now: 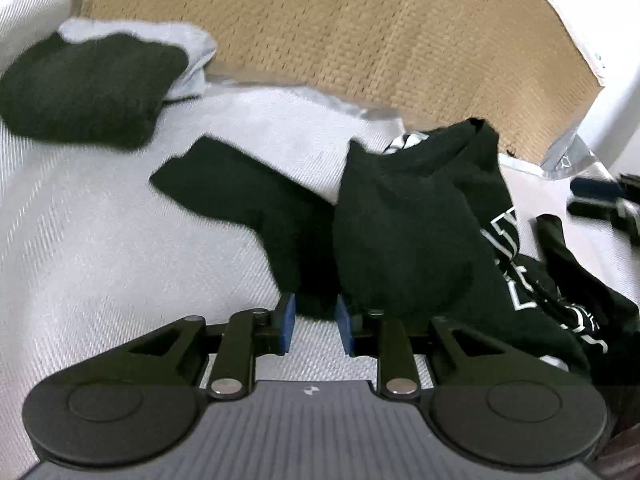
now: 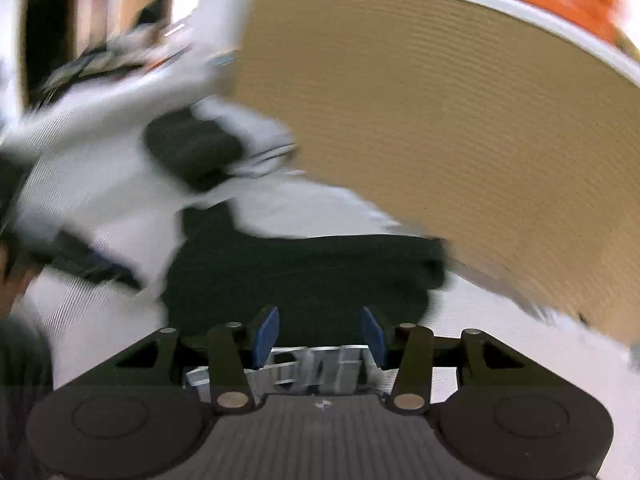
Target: Fold clothes
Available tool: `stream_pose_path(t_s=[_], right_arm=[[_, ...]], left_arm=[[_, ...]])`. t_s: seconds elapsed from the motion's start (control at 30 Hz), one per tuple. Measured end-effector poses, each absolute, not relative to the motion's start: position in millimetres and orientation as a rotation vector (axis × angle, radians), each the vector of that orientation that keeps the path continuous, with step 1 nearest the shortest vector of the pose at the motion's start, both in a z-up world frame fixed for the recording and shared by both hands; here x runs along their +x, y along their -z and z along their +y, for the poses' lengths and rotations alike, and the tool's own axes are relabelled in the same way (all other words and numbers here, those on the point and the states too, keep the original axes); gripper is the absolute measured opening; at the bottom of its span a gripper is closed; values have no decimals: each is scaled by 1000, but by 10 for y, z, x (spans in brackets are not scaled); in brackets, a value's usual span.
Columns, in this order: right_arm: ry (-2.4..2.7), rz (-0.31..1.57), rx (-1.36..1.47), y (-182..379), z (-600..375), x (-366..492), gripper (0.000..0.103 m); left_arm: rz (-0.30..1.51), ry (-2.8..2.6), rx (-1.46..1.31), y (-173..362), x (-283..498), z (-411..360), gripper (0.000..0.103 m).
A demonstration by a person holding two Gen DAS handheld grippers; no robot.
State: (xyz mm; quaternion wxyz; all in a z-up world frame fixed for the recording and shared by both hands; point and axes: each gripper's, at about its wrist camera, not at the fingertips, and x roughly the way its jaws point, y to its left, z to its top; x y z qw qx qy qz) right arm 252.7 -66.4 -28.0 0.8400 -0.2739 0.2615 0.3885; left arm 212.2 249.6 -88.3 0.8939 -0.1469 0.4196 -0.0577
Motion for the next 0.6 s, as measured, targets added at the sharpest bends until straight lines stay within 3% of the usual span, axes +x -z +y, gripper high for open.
stream_pose_path(t_s=[0.23,0.43,0.47,0.53,0.6], right_arm=[[-846,446,-861,733,151,1907,58],[-699,336,-1063,1177,596,1888,62],[-700,355,-1076,1229,623,1943,57],[-703,381,-1058,1229,578,2026,13],[-718,372,-938,1041,381,2106,9]], left_arm=[[872,113,-344,915,2062,2565,26],[862,127,-333,920,2032,2539,26],[861,127,-336,918,2030,2546,26],[858,128,-342,916,2025,2561,26],[854,129,-341,909,2019,2565,26]])
